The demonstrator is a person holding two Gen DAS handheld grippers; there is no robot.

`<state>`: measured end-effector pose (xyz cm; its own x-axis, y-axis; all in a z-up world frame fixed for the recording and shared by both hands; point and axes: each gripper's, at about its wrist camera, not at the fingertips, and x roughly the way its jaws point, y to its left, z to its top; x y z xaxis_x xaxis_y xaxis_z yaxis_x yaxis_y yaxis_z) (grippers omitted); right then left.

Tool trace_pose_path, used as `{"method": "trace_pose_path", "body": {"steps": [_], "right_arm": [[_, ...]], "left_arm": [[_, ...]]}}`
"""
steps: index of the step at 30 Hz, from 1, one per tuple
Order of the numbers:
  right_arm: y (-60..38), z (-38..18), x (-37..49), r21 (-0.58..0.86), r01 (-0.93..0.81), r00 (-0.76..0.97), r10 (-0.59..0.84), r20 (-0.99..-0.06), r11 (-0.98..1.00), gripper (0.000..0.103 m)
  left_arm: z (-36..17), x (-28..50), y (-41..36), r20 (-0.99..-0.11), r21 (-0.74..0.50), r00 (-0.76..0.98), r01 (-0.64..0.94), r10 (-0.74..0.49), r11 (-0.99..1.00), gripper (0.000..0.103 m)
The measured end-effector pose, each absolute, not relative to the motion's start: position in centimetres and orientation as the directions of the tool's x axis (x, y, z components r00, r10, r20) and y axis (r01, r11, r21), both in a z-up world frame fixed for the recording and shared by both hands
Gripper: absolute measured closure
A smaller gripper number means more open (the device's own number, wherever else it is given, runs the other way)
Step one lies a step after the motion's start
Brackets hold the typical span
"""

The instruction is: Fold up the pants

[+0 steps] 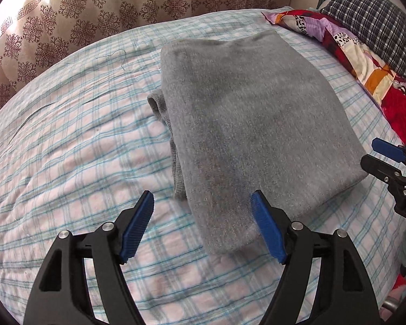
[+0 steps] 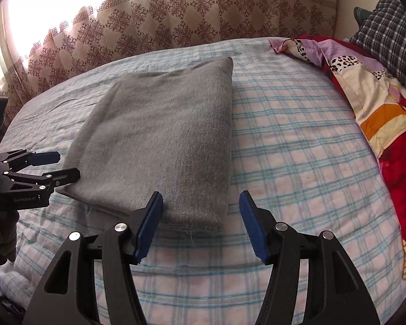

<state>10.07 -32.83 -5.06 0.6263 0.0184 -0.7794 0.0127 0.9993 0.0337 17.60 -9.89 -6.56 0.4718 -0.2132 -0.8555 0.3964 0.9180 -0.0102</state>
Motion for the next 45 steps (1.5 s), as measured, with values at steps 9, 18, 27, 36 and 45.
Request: {"method": "trace_pose_path", "body": {"steps": [9,18,27,36,45], "right_arm": [[-33.6,-7.5,10.3,0.061,0.037,0.594,0.027,-0.804,0.997,0.039],[-33.5,-7.6,10.0,0.042,0.070,0.605,-0.009,-0.796,0.997,0.031],[-33.1,-5.8,8.9,0.058,0.083,0.606,-0.004,-0.795,0.995,0.029],[-32.6,-2.7,6.8,0.093,0.112,0.651,-0.003,-0.759,0.989,0.023],[-32.0,-1.1,5.7,-0.025,0.151,0.737,-0.129,-0.664,0.988,0.005]], "left_arm": [[-8.3,17.1,-10.3,-0.835,0.073,0.528,0.388,-0.156,0.919,0.015],[-8.1,16.1,-10.7,-0.815,0.123,0.573,0.320,-0.088,0.939,0.010],[-7.0,14.6,-10.4,-0.811,0.128,0.580,0.303,-0.076,0.944,0.009],[-5.1,13.2,-10.7,-0.795,0.117,0.598,0.315,-0.101,0.942,0.009],[-1.5,12.1,-11.3,-0.744,0.113,0.658,0.298,-0.118,0.948,0.003]]}}
